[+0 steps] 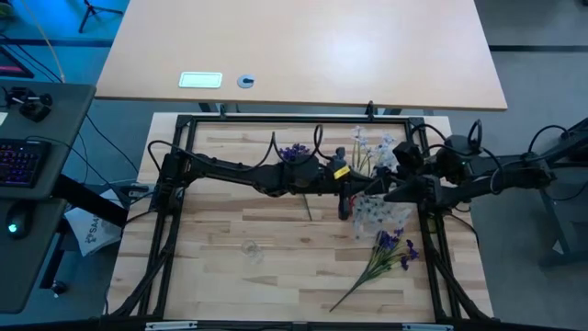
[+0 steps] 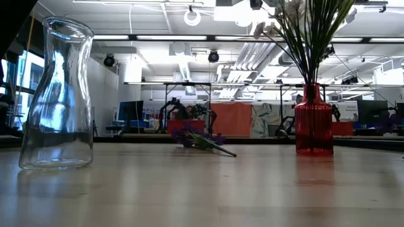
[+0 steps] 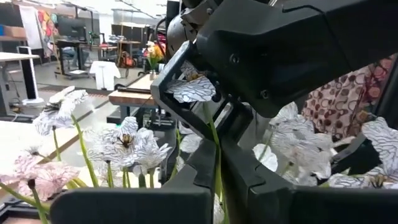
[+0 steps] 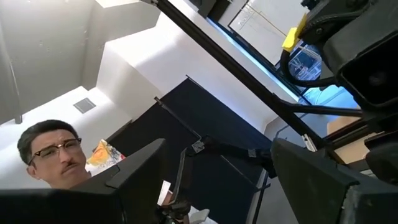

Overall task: Sort flowers into vase by color
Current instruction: Put the white flowers into the red vase

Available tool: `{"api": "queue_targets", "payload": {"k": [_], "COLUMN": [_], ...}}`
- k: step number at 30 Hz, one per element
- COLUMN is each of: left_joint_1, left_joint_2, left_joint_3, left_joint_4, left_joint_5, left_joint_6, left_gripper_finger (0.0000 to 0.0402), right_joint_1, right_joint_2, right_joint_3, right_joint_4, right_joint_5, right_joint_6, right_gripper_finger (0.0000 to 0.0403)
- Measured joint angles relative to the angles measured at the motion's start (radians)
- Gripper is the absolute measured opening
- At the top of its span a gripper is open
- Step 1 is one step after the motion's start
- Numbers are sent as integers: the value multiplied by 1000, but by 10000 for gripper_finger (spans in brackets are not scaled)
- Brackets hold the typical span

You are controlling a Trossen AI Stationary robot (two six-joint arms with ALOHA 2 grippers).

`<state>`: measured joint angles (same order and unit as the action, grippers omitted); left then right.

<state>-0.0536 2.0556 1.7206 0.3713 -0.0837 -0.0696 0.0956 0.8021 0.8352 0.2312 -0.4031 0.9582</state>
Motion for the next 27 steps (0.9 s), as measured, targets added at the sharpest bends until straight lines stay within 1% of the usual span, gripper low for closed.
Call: {"api": "queue_targets", "payload": {"k": [5,11,19,24,27], "left_joint_1": [0,2,1,7,9], "left_joint_2": [-1,16,8,-12,-18], "left_joint_3": [2,-10,-5,-3,-3], "left_joint_4": [-17,-105,-93,-43,-24], "left_joint_5": [-8,-23,-37,-36,-25], "left_joint_6": [0,8,23,26,17], "left_gripper_finger": [1,0,0,1,13], "right_joint_1": [-3,-45,-99,-121,-129], "right_joint_2": [-17,-56,-71,-67,-69], "right_joint_3": [-1,5,3,2,2], "right_joint_4": [18,89,117,109,114], "right_joint_5": [8,8,7,5,3], "right_joint_6": [-22,-52,-73,-87,-88], "right_gripper_finger": [287,287,287,287,287]}}
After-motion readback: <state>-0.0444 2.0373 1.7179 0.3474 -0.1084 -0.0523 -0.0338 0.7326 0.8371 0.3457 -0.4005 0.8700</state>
